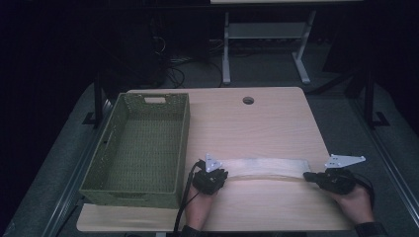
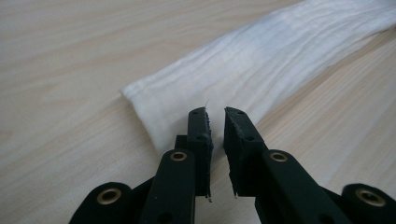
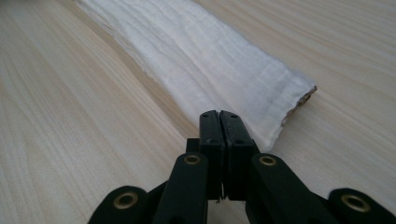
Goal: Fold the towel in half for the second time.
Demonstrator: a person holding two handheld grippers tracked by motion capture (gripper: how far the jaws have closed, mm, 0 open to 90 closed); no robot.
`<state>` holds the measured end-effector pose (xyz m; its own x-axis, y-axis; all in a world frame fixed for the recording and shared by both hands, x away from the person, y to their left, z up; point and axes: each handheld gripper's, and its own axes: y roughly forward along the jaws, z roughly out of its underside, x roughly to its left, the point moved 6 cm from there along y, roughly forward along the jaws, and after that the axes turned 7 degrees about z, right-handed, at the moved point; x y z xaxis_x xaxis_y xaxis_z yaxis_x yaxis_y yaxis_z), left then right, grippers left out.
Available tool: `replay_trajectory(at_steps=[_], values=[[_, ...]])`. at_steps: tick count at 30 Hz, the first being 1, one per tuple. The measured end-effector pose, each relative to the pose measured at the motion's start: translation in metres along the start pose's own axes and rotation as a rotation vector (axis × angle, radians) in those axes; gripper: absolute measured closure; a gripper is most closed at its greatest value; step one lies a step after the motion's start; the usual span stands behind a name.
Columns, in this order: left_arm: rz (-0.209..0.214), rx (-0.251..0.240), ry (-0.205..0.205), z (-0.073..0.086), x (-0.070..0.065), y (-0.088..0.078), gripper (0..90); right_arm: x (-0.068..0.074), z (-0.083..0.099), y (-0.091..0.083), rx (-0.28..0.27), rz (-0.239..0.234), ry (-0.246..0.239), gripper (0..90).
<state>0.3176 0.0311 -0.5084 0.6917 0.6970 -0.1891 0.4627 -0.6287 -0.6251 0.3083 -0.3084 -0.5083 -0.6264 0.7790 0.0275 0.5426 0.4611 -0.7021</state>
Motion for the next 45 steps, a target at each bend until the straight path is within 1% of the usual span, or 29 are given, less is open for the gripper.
replay_trajectory(at_steps=[1,3,4,5,6,7,8,9,10,15,16,17,18,21,22,23,24,25,26,28,29,30,31,36,37,38,39,41,45], values=[[-0.002,-0.003,0.002,0.000,0.001,0.001,80.5,0.000,0.000,0.001,-0.001,-0.002,-0.001,88.8],[-0.017,0.007,0.017,0.000,0.003,0.001,81.6,-0.002,0.001,0.003,0.019,0.014,0.000,89.4],[-0.019,0.011,0.020,0.000,0.004,0.001,81.6,-0.003,0.003,0.005,0.041,0.034,-0.012,89.5],[-0.022,0.013,0.020,-0.001,0.004,0.001,81.3,-0.005,0.004,0.006,0.039,0.044,-0.015,89.5],[-0.014,0.011,0.017,-0.002,0.004,0.000,79.5,-0.006,0.003,0.006,0.034,0.032,0.007,89.5],[-0.014,0.011,0.017,-0.002,0.004,0.000,75.8,-0.006,0.003,0.006,0.034,0.032,0.007,89.5],[-0.007,0.009,0.015,-0.003,0.003,-0.001,75.8,-0.007,0.003,0.006,0.035,0.038,0.004,89.5],[-0.006,0.006,0.017,-0.004,0.002,-0.003,68.0,-0.008,0.002,0.007,0.035,0.038,0.003,89.5],[-0.008,-0.002,0.017,-0.007,0.002,-0.005,65.0,-0.008,0.002,0.007,0.039,0.040,-0.007,89.5],[0.005,-0.010,0.025,-0.012,0.001,-0.008,54.4,-0.004,-0.005,0.009,0.031,0.034,-0.005,89.5],[0.012,-0.016,0.034,-0.015,0.002,-0.008,52.2,-0.004,-0.009,0.013,0.029,0.035,-0.021,89.5],[0.012,-0.016,0.034,-0.015,0.002,-0.008,50.4,-0.004,-0.009,0.013,0.029,0.035,-0.021,89.5],[0.020,-0.002,0.054,-0.016,0.003,-0.007,48.4,-0.006,-0.015,0.017,0.026,0.040,-0.028,89.5],[0.024,-0.002,0.067,-0.019,0.004,-0.005,42.1,-0.009,-0.020,0.022,0.026,0.040,-0.028,89.5],[0.025,-0.003,0.072,-0.021,0.004,-0.005,41.3,-0.012,-0.025,0.029,0.029,0.039,-0.032,89.5],[0.025,-0.003,0.072,-0.021,0.004,-0.005,41.0,-0.012,-0.025,0.029,0.029,0.039,-0.032,89.5],[0.023,-0.002,0.081,-0.022,0.005,-0.005,41.0,-0.013,-0.027,0.031,0.036,0.040,-0.025,89.5],[0.025,-0.006,0.080,-0.024,0.007,-0.006,40.0,-0.017,-0.033,0.037,0.033,0.041,-0.026,89.5],[0.023,-0.013,0.072,-0.025,0.007,-0.006,39.8,-0.018,-0.035,0.039,0.030,0.041,-0.025,89.5],[0.020,-0.016,0.072,-0.027,0.009,-0.007,39.6,-0.022,-0.040,0.045,0.029,0.042,-0.027,89.5],[0.021,-0.013,0.077,-0.028,0.010,-0.008,39.6,-0.023,-0.043,0.048,0.031,0.047,-0.023,89.5],[0.021,-0.021,0.072,-0.029,0.010,-0.008,39.6,-0.025,-0.045,0.051,0.028,0.048,-0.025,89.5],[0.019,-0.019,0.080,-0.030,0.011,-0.009,39.5,-0.028,-0.048,0.053,0.029,0.051,-0.028,89.6],[0.023,-0.026,0.085,-0.035,0.012,-0.008,39.5,-0.035,-0.061,0.067,0.027,0.047,-0.024,89.5],[0.023,-0.026,0.084,-0.036,0.012,-0.008,39.5,-0.036,-0.064,0.070,0.020,0.046,-0.021,89.5],[0.020,-0.022,0.092,-0.037,0.013,-0.007,39.5,-0.037,-0.067,0.073,0.027,0.044,-0.023,89.5],[0.022,-0.031,0.086,-0.039,0.012,-0.006,39.5,-0.037,-0.070,0.076,0.021,0.043,-0.024,89.5],[0.024,-0.020,0.096,-0.040,0.013,-0.004,39.5,-0.039,-0.075,0.082,0.017,0.046,-0.039,89.5],[0.023,-0.021,0.096,-0.045,0.015,0.001,41.1,-0.038,-0.086,0.092,0.023,0.047,-0.043,89.4]])
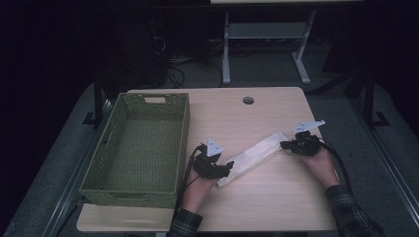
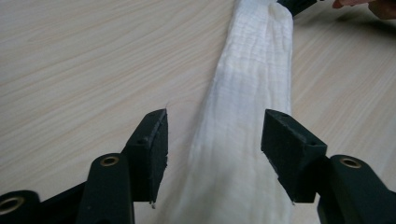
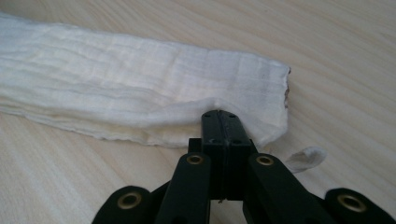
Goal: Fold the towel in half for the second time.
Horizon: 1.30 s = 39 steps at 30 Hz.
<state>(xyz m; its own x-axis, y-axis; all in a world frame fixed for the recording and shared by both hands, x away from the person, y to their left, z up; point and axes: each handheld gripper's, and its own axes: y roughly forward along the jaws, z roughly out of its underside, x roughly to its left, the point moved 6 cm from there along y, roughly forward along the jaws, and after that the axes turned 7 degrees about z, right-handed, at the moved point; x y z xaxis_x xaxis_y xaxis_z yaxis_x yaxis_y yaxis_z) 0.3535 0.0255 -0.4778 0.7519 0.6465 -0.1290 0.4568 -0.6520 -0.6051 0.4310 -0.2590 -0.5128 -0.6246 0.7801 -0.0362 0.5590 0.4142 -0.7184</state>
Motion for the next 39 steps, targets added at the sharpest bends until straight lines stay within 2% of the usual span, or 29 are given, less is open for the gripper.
replay_trajectory(at_steps=[2,4,6,9,10,11,14,16,17,18,20,24,29,31,32,34,39], values=[[-0.001,0.000,0.003,-0.001,0.001,0.001,43.9,0.002,-0.001,-0.002,-0.007,-0.002,-0.004,83.2],[0.001,0.010,0.009,-0.003,0.006,0.006,50.5,0.002,-0.001,-0.007,-0.021,-0.011,0.005,75.0],[-0.003,0.022,0.008,-0.004,0.009,0.010,61.2,0.003,0.000,-0.016,-0.037,-0.023,0.008,65.7],[-0.013,0.062,0.018,-0.002,0.017,0.019,73.6,0.003,0.002,-0.022,-0.050,-0.031,0.004,58.6],[-0.013,0.062,0.018,-0.002,0.017,0.019,77.2,0.003,0.002,-0.022,-0.050,-0.031,0.004,58.6],[-0.013,0.094,0.020,0.001,0.021,0.026,81.3,0.002,0.004,-0.024,-0.046,-0.038,0.008,52.9],[-0.010,0.118,0.022,0.004,0.023,0.029,88.7,0.001,0.005,-0.024,-0.046,-0.040,0.013,48.5],[0.013,0.140,0.020,0.008,0.022,0.032,89.4,0.000,0.007,-0.023,-0.046,-0.036,0.011,43.6],[0.036,0.164,0.038,0.011,0.019,0.033,89.5,0.000,0.008,-0.022,-0.040,-0.035,0.006,41.9],[0.041,0.170,0.048,0.012,0.017,0.034,89.5,0.000,0.008,-0.022,-0.041,-0.034,0.006,40.9],[0.049,0.169,0.050,0.012,0.015,0.033,89.5,0.000,0.007,-0.022,-0.048,-0.031,0.006,39.8],[0.112,0.180,0.036,0.017,0.004,0.029,89.5,0.001,0.006,-0.023,-0.062,-0.030,0.003,38.2],[0.178,0.187,0.054,0.025,-0.011,0.024,89.5,0.002,0.003,-0.024,-0.071,-0.029,0.007,36.7],[0.187,0.188,0.062,0.026,-0.015,0.023,89.5,0.002,0.003,-0.024,-0.075,-0.032,0.003,36.6],[0.214,0.192,0.073,0.029,-0.022,0.021,89.5,0.002,0.003,-0.023,-0.078,-0.031,-0.005,36.0],[0.224,0.189,0.075,0.030,-0.026,0.021,89.5,0.002,0.003,-0.022,-0.078,-0.029,-0.010,35.8],[0.278,0.189,0.118,0.032,-0.051,0.024,89.4,0.004,0.002,-0.022,-0.074,-0.030,-0.010,34.7]])
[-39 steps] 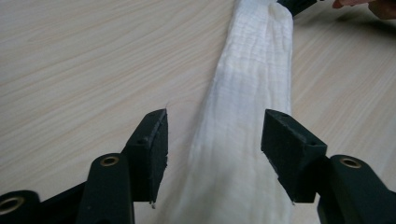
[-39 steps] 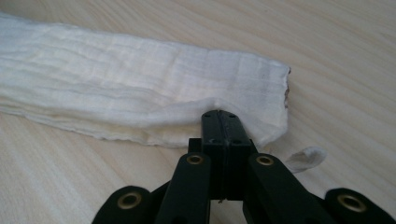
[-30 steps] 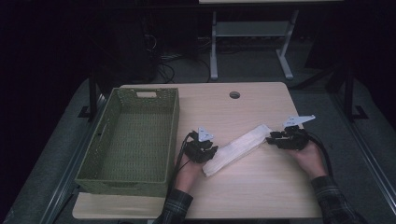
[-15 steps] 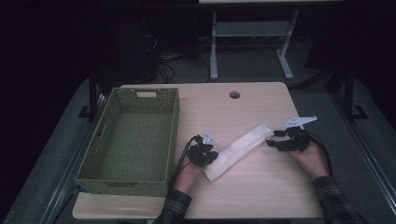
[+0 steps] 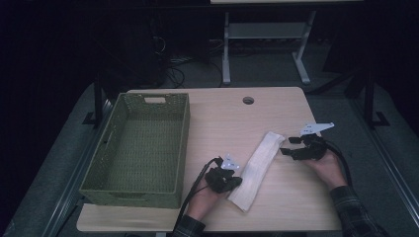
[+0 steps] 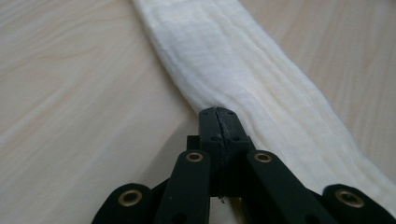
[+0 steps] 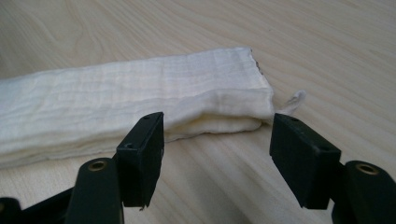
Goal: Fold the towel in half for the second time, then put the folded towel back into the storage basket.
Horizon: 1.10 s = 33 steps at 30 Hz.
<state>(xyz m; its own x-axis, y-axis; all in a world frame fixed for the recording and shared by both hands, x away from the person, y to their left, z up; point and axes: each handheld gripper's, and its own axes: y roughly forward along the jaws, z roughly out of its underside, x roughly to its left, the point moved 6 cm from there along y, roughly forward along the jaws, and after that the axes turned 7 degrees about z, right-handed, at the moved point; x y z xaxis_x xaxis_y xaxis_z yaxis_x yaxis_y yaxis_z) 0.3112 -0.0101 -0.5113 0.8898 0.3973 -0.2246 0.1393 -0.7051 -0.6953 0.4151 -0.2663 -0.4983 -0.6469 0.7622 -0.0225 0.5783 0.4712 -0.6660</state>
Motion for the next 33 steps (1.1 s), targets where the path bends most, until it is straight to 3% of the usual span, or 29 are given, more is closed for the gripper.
replay_trajectory(at_steps=[10,19,20,25,27,32,33], values=[[0.089,-0.016,0.059,-0.009,-0.036,0.024,89.4,0.001,-0.001,0.000,0.000,-0.001,-0.004,33.5],[0.143,-0.020,0.112,-0.023,-0.055,0.042,88.9,0.003,-0.001,0.002,0.005,-0.003,-0.018,33.4],[0.149,-0.011,0.133,-0.025,-0.056,0.044,88.9,0.003,-0.001,0.002,0.007,-0.005,-0.018,33.3],[0.122,-0.022,0.156,-0.030,-0.052,0.036,78.4,0.004,-0.001,0.002,0.008,-0.007,-0.027,33.1],[0.135,-0.005,0.201,-0.037,-0.046,0.027,69.8,0.003,-0.001,0.002,0.005,-0.006,-0.028,33.1],[0.180,0.001,0.304,-0.054,-0.049,0.028,51.8,0.003,-0.002,0.000,0.005,-0.005,-0.018,33.0],[0.180,0.001,0.304,-0.054,-0.049,0.028,48.5,0.003,-0.002,0.000,0.005,-0.005,-0.018,33.0]])
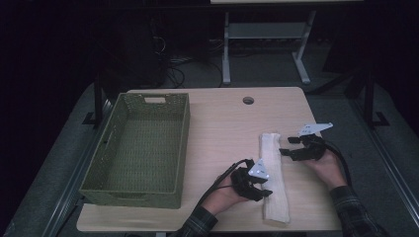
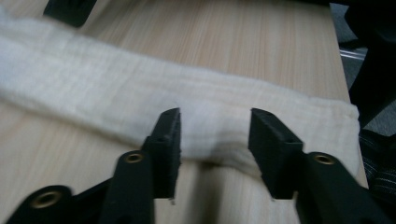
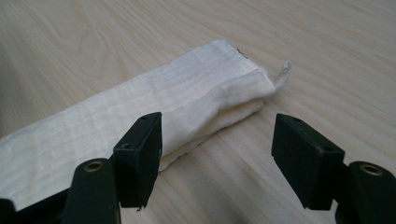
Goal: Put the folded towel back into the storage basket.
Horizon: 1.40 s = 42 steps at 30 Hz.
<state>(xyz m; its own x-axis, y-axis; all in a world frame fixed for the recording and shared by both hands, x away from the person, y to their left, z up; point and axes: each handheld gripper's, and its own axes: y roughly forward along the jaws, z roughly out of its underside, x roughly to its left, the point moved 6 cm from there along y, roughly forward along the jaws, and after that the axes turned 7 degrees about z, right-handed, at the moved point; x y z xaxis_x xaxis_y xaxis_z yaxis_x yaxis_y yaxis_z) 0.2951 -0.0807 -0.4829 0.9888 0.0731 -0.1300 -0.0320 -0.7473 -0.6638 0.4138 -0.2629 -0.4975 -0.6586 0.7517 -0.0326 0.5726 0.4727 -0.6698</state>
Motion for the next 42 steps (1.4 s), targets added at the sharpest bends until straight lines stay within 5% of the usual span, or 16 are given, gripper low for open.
replay_trajectory(at_steps=[2,7,11,15,22,25,33,35,42], values=[[0.030,0.018,0.049,-0.007,0.004,0.006,42.2,0.000,0.000,0.000,-0.004,0.000,0.001,33.0],[0.082,0.043,0.084,-0.013,0.013,0.013,32.4,0.000,0.000,0.000,-0.002,-0.004,0.004,33.0],[0.105,0.131,0.137,-0.009,0.017,0.020,23.4,0.000,0.000,0.000,0.000,-0.001,0.000,33.0],[0.132,0.126,0.136,-0.004,0.020,0.029,21.2,0.000,0.000,0.000,-0.001,0.000,0.000,33.0],[0.104,0.163,0.140,0.000,0.021,0.040,17.8,-0.001,0.001,-0.001,0.004,0.009,0.002,32.7],[0.095,0.161,0.128,0.000,0.020,0.039,23.2,0.001,0.001,-0.002,0.002,0.006,0.008,32.6],[0.073,0.127,0.089,-0.002,0.019,0.036,64.9,0.005,-0.001,-0.006,-0.012,-0.026,-0.011,32.1],[0.080,0.130,0.087,-0.002,0.018,0.035,73.9,0.009,-0.005,-0.008,-0.042,-0.082,-0.044,32.0],[0.074,0.128,0.046,0.004,0.013,0.026,78.2,0.023,-0.023,-0.007,-0.024,-0.185,-0.131,31.2]])
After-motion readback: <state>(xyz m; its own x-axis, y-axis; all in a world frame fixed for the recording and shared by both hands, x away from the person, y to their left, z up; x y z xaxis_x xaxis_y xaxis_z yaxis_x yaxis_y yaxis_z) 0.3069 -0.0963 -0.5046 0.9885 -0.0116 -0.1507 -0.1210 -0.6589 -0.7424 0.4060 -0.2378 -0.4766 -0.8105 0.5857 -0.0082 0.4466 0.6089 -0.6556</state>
